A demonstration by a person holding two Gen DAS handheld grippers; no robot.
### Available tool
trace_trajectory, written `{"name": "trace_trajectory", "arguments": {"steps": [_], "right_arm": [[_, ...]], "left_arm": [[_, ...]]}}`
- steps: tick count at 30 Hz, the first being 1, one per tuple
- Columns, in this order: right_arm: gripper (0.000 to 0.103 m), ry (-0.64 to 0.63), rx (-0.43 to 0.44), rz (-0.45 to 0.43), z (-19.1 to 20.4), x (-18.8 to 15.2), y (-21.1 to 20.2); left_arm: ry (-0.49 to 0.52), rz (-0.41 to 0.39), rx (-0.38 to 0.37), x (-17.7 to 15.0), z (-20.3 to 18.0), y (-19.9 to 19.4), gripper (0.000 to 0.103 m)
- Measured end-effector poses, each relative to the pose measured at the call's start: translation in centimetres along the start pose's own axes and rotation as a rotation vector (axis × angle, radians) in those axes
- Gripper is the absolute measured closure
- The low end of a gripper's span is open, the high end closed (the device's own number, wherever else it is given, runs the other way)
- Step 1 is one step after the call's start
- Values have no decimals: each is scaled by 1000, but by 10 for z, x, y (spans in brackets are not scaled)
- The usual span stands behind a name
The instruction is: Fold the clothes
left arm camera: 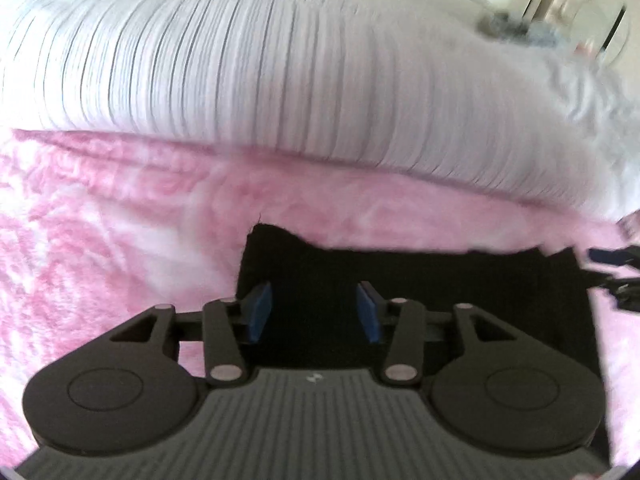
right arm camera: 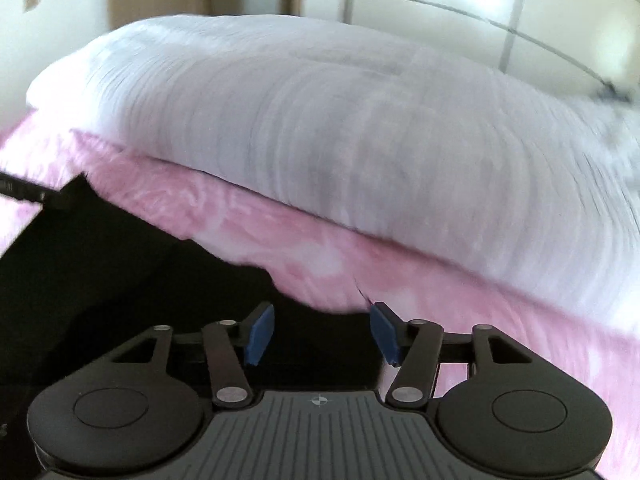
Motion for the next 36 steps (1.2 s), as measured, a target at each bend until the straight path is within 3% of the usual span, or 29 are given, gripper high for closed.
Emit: {"name": "trace_trajectory", "arguments": {"steps": [4,6,9,11,13,14,15,16,17,19,22,24,25,26,27,28,29,30,31,32,34,36], "right_arm": [[46,79,1,78,-8,-9,9],[46,113,-6,88,-11,-13,13],[46,204,15,69,-25,-16,8],[46,241,23,55,-33,-15,7],[46,270,33,44,-39,-13,9],[46,269,45,38,-38,-10,11],[59,264,59,33,-35,-8,14],[74,233,54,33,-32,-6,16],[96,196,46,34,-27,-4,18],[96,180,35,19,-27,-4,15],[96,210,-3,-36,-40,-10,2],[96,324,-23,-24,-61,-20,-1],[96,358,-18,-8,-65,-25,3],[95,388,-12,9,-69,-30,7],[90,402,-5,1,-70,-31,7],[82,416,-1,0,-69,-29,7],[76,432,2,0,-69,-26,6],[63,447,8,-3,-69,-25,5],[54,463,14,-9,-69,-24,3],[52,469,15,-10,-69,-23,2],[51,448,5,1,-66,-21,4],[51,387,-16,29,-60,-20,11]], "left_arm": [[94,-39,68,3,-13,4,74],[105,-79,74,3,-16,-3,74],[55,-94,34,3,-9,-14,62],[42,-88,48,1,-3,-11,57],[55,-47,55,1,-4,0,63],[74,-42,46,1,-6,4,72],[106,-36,39,1,-10,7,83],[127,-37,34,0,-12,7,101],[149,-38,28,0,-15,6,101],[140,-94,37,0,-9,-4,101],[47,-195,48,1,12,-22,103],[-90,-243,138,4,40,-22,103],[-150,-201,132,6,51,-15,103],[-190,-139,80,6,58,-7,102],[-192,-102,15,4,57,-4,101],[-162,-109,-3,2,51,-7,97],[-132,-116,-20,0,45,-10,86],[-103,-122,-38,-2,39,-13,78],[-136,-123,-51,-4,41,-15,66],[-169,-124,-63,-6,43,-17,63],[-217,-123,-99,-9,50,-16,65],[-173,-121,-93,-9,47,-12,71]]}}
Point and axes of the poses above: each gripper's, at about its wrist camera, not at the fingertips, and y roughly the way its jaws point, z to its left, x to its top, the point moved 1 cm from there along y, roughly the way its jaws point, and after that the axes turned 3 degrees about -z, right-handed, at the moved point
